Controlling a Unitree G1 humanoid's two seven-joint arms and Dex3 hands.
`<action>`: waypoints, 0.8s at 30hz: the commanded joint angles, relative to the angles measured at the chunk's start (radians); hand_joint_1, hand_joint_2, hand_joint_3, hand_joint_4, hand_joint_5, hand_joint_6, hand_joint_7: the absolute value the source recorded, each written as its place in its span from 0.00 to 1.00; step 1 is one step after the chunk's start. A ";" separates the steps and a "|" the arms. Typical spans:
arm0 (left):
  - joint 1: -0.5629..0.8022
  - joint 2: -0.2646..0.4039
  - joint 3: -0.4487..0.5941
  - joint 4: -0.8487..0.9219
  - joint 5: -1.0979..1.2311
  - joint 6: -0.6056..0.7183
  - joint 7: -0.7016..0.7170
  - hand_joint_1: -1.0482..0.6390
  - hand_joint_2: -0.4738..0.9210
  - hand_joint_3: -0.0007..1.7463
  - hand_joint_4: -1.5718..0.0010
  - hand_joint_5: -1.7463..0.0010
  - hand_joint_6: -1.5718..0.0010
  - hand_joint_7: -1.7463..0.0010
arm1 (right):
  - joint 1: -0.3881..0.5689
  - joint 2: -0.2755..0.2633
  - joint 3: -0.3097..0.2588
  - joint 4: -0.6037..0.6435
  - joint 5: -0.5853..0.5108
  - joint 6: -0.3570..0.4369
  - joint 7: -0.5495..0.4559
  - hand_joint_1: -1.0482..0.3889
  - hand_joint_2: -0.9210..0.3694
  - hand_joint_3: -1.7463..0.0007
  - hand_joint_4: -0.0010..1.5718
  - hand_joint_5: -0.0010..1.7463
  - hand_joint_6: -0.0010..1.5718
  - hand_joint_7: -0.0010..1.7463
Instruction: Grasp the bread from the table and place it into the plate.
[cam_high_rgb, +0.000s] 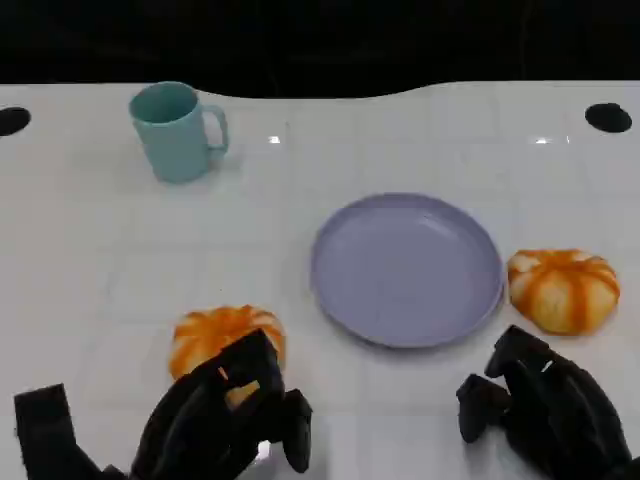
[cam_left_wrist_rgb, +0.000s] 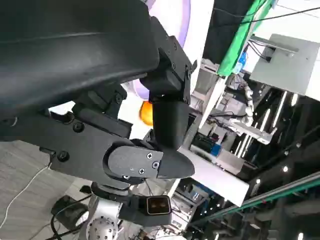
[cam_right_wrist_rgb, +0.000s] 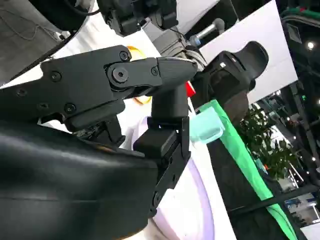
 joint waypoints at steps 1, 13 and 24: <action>0.003 0.007 0.006 -0.005 -0.003 -0.001 0.000 0.25 1.00 0.13 0.47 0.00 0.63 0.05 | 0.006 -0.015 -0.017 0.007 0.009 0.003 -0.002 0.34 0.00 0.87 0.50 0.95 0.43 0.81; -0.003 0.014 0.013 -0.004 -0.008 0.005 -0.004 0.25 1.00 0.14 0.47 0.00 0.64 0.04 | 0.003 -0.013 -0.014 0.001 0.002 0.012 -0.010 0.33 0.00 0.87 0.51 0.96 0.44 0.82; -0.005 0.021 0.013 -0.012 0.032 -0.090 -0.014 0.24 1.00 0.15 0.58 0.00 0.66 0.13 | 0.007 -0.010 -0.007 -0.012 -0.002 0.015 -0.015 0.34 0.00 0.86 0.50 0.96 0.43 0.82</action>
